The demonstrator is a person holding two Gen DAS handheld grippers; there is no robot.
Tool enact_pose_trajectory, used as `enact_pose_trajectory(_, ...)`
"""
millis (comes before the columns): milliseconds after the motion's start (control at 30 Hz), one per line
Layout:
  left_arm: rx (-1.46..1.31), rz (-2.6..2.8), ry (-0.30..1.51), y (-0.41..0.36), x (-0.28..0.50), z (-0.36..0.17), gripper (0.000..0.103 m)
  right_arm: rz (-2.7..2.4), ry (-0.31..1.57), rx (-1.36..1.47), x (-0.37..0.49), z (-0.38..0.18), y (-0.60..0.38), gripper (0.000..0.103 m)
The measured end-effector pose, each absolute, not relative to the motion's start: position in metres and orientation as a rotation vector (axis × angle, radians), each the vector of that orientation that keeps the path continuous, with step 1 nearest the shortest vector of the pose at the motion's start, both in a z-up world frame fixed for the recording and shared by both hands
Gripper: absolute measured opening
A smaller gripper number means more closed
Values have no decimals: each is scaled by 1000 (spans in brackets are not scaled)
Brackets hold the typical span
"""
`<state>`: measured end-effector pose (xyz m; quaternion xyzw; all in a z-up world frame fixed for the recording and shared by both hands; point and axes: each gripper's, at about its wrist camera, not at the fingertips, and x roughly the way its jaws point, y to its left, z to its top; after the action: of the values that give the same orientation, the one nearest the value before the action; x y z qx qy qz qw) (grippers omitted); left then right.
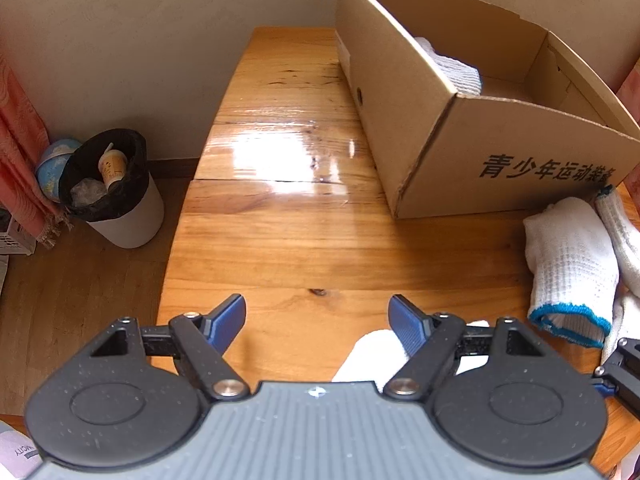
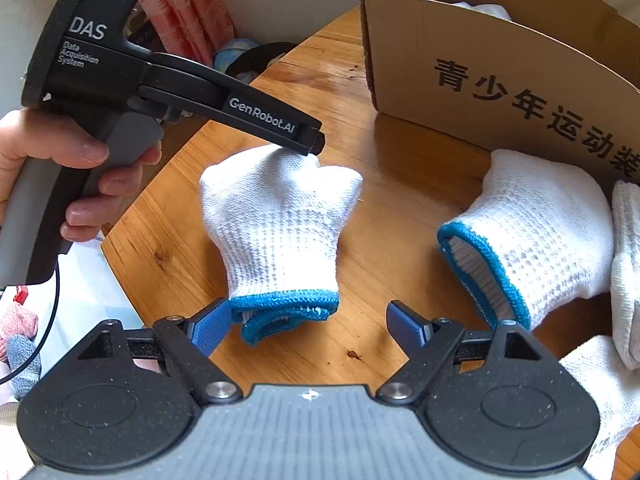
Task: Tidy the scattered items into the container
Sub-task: 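Lower the left tool onto a white glove while the right tool approaches its blue cuff, then close the left tool on the glove while the right tool grips its blue cuff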
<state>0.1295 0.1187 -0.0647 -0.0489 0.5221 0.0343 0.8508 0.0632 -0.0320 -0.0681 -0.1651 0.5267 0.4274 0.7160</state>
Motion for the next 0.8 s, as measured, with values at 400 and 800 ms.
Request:
enact_pose_trajectory(400,-292,-10,1100,161,89,-46,78,999,1138,-343,66,-63,-42,84)
enact_pose_trajectory(800,-364,-186,1136,145,74,-55,68,1056,1110,-366,58,-66,-34,70)
